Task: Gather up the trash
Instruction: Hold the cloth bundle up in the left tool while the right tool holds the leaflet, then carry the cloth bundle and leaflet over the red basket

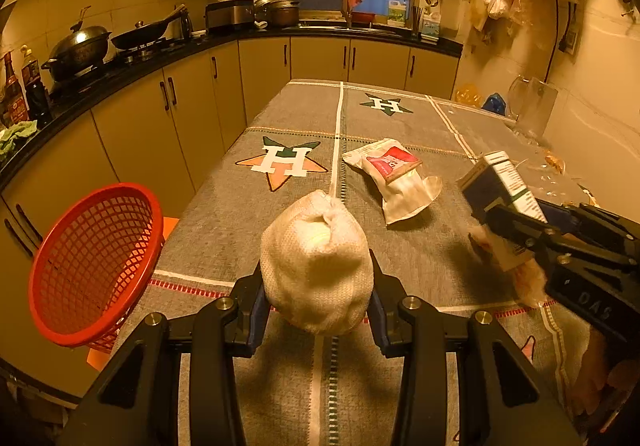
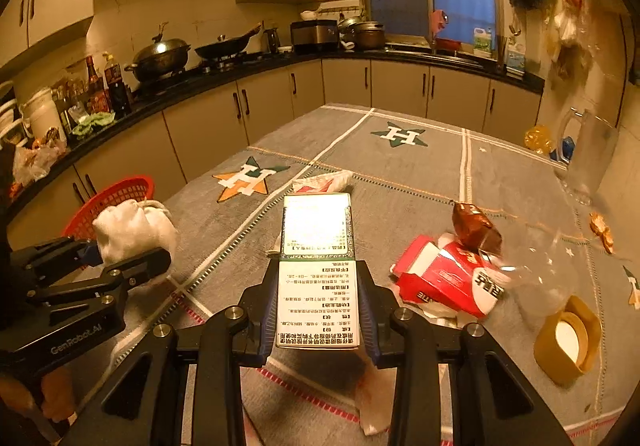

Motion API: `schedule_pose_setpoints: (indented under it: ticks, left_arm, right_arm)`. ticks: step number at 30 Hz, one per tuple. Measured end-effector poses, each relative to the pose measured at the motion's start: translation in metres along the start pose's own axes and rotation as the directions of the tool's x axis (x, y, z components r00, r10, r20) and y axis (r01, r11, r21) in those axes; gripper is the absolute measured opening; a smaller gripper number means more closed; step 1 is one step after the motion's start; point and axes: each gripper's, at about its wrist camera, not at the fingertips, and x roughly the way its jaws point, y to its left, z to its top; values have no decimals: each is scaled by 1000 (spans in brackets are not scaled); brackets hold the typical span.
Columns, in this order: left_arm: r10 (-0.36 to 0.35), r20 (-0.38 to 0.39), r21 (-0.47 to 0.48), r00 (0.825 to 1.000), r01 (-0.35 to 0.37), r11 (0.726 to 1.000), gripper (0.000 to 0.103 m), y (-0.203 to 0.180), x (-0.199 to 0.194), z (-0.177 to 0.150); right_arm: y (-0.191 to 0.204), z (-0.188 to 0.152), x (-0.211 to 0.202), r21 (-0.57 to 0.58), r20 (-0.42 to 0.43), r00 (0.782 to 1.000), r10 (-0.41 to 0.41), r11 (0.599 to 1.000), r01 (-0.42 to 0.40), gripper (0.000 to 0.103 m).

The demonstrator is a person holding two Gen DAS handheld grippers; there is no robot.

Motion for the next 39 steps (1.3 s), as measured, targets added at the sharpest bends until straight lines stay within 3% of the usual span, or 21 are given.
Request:
schedule_pose_setpoints:
  ticks: [39]
  left_arm:
    - [-19, 45, -19, 999, 19, 1000, 40, 22, -24, -6]
  right_arm:
    - [22, -3, -32, 24, 7, 999, 37, 999, -37, 38]
